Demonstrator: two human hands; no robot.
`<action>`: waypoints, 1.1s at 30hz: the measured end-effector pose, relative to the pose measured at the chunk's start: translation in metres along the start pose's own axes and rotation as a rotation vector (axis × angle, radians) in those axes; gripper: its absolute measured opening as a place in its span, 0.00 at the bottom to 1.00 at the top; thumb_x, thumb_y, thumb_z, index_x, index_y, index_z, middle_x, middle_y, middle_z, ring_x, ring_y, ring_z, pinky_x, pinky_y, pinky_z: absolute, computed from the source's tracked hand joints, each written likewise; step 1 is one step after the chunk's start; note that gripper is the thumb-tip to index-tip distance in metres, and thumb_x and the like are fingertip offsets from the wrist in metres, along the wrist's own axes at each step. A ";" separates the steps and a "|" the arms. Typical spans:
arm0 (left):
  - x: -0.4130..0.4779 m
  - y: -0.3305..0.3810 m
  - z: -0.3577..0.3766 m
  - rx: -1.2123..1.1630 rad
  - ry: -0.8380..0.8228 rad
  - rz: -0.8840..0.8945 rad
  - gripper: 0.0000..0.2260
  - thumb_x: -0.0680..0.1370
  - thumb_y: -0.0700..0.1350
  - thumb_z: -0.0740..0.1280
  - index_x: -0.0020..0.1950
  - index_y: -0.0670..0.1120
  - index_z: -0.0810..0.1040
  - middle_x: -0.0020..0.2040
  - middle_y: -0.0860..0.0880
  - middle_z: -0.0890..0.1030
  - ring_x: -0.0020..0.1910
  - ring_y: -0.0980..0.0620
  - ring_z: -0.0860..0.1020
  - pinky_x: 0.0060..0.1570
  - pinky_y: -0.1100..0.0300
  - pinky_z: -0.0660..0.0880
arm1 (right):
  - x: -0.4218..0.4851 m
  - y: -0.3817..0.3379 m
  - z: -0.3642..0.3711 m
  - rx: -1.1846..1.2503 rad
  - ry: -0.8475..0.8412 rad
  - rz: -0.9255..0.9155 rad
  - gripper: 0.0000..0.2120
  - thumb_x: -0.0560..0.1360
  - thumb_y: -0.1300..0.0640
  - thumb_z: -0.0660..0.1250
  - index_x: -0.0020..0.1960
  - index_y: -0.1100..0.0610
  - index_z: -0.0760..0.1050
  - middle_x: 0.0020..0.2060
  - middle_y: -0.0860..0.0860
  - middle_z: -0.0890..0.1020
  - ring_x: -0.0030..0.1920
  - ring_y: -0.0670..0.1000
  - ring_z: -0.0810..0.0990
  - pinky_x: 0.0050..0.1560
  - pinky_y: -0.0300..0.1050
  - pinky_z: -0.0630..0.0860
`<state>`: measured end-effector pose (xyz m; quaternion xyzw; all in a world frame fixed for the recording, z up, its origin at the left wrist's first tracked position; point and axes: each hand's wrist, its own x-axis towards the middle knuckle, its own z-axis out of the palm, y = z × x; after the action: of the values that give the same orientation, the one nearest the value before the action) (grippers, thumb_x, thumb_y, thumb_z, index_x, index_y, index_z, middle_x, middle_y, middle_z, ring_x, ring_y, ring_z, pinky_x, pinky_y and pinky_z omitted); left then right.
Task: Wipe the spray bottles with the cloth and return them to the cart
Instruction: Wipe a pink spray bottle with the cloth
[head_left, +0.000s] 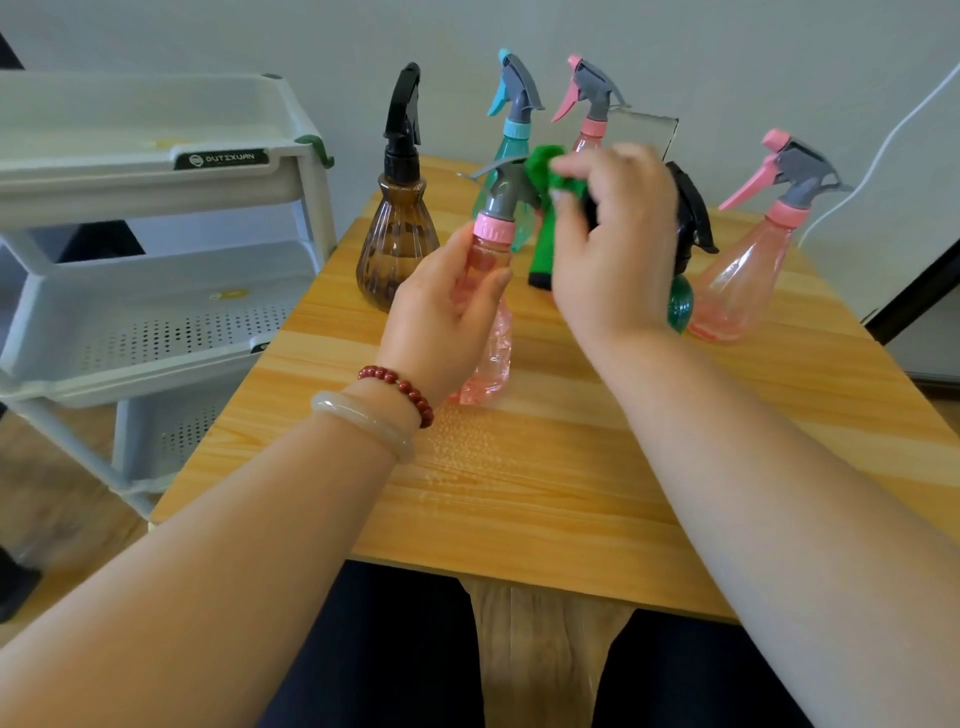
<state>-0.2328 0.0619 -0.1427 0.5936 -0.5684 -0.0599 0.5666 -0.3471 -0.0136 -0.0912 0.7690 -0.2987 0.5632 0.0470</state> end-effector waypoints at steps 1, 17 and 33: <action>0.001 0.001 0.000 0.008 -0.006 -0.001 0.14 0.82 0.47 0.64 0.67 0.48 0.74 0.47 0.56 0.78 0.47 0.59 0.77 0.48 0.71 0.73 | 0.005 0.003 -0.001 -0.007 0.030 0.061 0.08 0.74 0.64 0.67 0.51 0.60 0.81 0.47 0.57 0.79 0.50 0.58 0.78 0.47 0.35 0.63; -0.001 0.000 0.004 0.032 -0.014 0.027 0.15 0.82 0.47 0.63 0.69 0.47 0.72 0.49 0.53 0.79 0.47 0.60 0.77 0.48 0.72 0.72 | 0.012 0.004 -0.013 -0.024 -0.034 -0.022 0.09 0.75 0.64 0.65 0.52 0.59 0.81 0.49 0.54 0.81 0.51 0.57 0.78 0.50 0.40 0.67; -0.002 -0.001 0.001 0.028 0.010 0.000 0.12 0.82 0.47 0.63 0.64 0.47 0.74 0.48 0.51 0.79 0.46 0.60 0.77 0.46 0.73 0.71 | -0.009 0.021 -0.011 -0.031 -0.149 -0.097 0.08 0.75 0.66 0.64 0.49 0.62 0.81 0.47 0.56 0.81 0.49 0.58 0.78 0.52 0.37 0.65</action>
<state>-0.2330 0.0625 -0.1449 0.6018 -0.5662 -0.0491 0.5612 -0.3693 -0.0227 -0.1008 0.8216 -0.2725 0.4967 0.0637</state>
